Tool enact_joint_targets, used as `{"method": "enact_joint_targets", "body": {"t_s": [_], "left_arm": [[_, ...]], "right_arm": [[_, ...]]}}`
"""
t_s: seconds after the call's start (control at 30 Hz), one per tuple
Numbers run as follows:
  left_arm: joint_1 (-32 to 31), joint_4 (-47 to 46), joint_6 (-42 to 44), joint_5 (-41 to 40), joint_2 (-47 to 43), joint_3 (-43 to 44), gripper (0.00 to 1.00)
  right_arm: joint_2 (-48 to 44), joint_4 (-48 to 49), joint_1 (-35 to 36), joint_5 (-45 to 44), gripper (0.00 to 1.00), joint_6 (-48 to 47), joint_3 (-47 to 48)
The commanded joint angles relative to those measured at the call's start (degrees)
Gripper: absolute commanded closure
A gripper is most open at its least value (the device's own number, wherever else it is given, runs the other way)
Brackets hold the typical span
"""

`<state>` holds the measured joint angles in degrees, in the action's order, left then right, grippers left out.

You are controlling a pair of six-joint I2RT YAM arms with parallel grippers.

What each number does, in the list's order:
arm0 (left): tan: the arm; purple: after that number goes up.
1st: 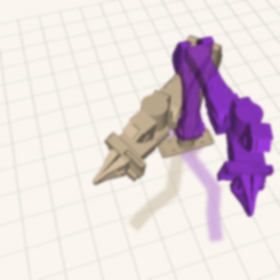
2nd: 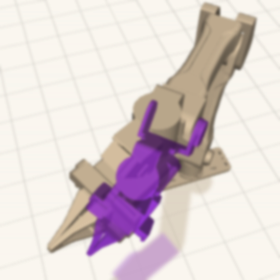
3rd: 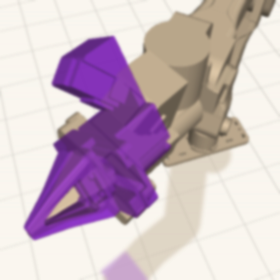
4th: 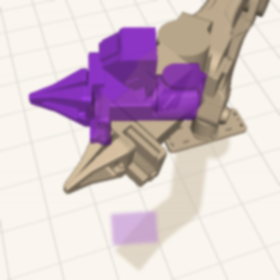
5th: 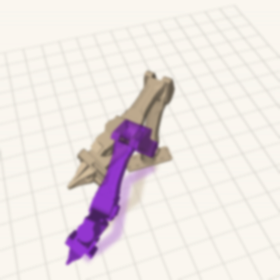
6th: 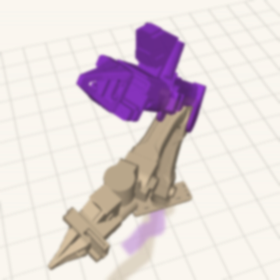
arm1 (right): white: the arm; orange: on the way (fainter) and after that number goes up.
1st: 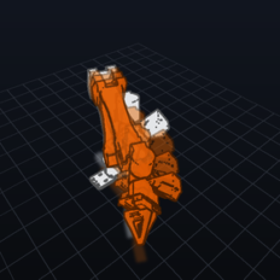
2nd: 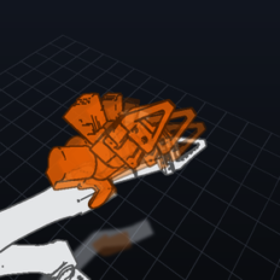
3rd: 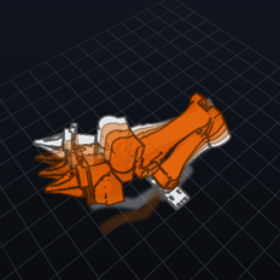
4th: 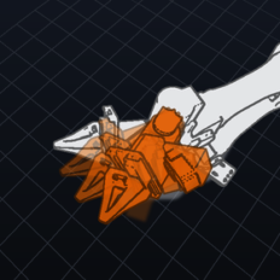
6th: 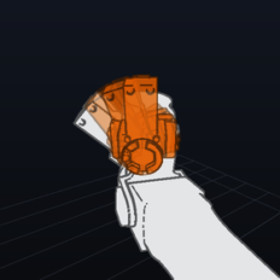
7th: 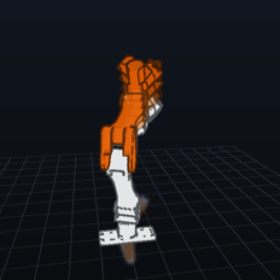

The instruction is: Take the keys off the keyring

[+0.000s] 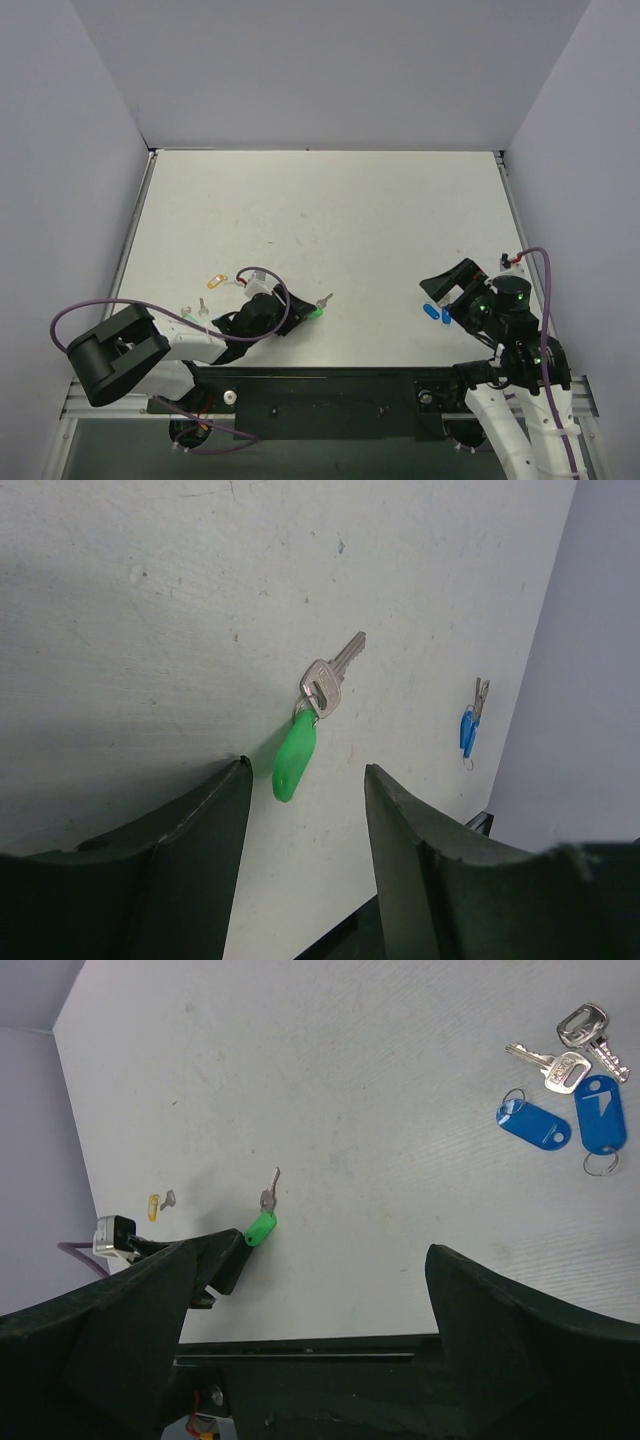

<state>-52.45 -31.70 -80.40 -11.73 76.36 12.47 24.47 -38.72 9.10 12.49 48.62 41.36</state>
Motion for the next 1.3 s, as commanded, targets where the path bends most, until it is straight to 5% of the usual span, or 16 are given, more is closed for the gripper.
{"method": "enact_joint_targets", "body": {"t_s": [0.0, 0.83, 1.0, 1.1, 1.27], "left_arm": [[-0.7, -2.4, -0.6, 0.7, 2.7, 0.6, 0.41], [-1.1, -5.0, -1.0, 0.9, 9.6, 2.9, 0.59], [-1.0, -5.1, 0.3, 0.8, 10.8, 3.8, 0.74], [-0.8, -4.2, 0.9, 1.7, 11.7, 4.9, 0.98], [-0.8, -0.7, 2.1, 3.0, 8.6, 5.7, 1.00]], "right_arm": [[0.3, 1.2, 0.5, 0.6, 0.07, 0.1, -0.6], [0.1, 0.8, 0.5, 1.2, 0.07, -0.1, -0.8], [0.1, 0.7, 0.5, 1.2, 0.07, -0.1, -0.9], [0.2, 0.7, 0.6, 1.7, 0.08, -0.3, -0.9], [0.8, 0.0, 0.5, 4.1, 0.07, -1.1, 0.8]]}}
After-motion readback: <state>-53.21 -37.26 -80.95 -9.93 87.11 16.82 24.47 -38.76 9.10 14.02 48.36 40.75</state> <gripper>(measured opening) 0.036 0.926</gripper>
